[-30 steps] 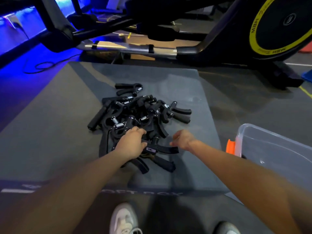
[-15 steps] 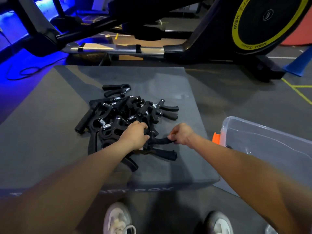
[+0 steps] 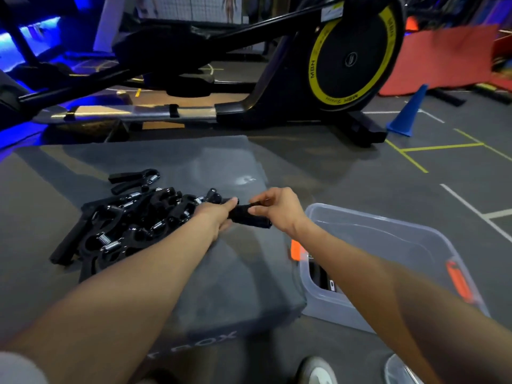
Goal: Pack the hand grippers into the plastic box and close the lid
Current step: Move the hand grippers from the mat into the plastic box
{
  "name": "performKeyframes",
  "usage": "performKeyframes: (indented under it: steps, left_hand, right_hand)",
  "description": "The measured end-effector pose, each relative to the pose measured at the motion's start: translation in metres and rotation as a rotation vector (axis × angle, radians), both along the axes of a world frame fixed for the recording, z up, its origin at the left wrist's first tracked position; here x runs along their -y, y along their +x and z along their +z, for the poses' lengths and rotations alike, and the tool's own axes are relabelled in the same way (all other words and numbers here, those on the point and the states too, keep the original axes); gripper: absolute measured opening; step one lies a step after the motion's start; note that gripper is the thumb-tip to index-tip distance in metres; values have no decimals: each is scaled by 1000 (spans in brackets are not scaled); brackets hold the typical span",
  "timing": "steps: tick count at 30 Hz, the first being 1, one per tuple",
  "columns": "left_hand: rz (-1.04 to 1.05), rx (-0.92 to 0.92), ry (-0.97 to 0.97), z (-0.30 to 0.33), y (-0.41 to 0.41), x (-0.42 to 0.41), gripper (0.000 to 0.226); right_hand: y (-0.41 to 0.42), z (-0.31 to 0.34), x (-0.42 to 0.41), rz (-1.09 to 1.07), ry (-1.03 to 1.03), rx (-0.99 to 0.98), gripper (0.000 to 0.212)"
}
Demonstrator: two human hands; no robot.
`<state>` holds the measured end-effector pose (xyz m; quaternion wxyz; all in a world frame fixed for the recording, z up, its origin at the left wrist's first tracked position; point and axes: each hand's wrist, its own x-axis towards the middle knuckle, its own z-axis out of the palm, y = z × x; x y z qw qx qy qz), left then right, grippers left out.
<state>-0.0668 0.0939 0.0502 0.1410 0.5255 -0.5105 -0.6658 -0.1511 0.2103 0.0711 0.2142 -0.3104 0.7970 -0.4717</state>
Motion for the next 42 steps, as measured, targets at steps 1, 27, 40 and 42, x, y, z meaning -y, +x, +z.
performKeyframes:
  steps: [1, 27, 40, 42]
  left_hand:
    - [21, -16, 20, 2, -5, -1, 41]
    - [-718, 8, -402, -51, -125, -88, 63]
    - [-953, 243, -746, -103, -149, -93, 76]
    - [-964, 241, -732, -103, -149, -92, 78]
  right_hand:
    - [-3, 2, -3, 13, -1, -23, 25]
    - [-128, -60, -130, -397, 372, 186, 15]
    - [-147, -176, -141, -550, 624, 341, 23]
    - [-147, -185, -139, -554, 616, 378, 16]
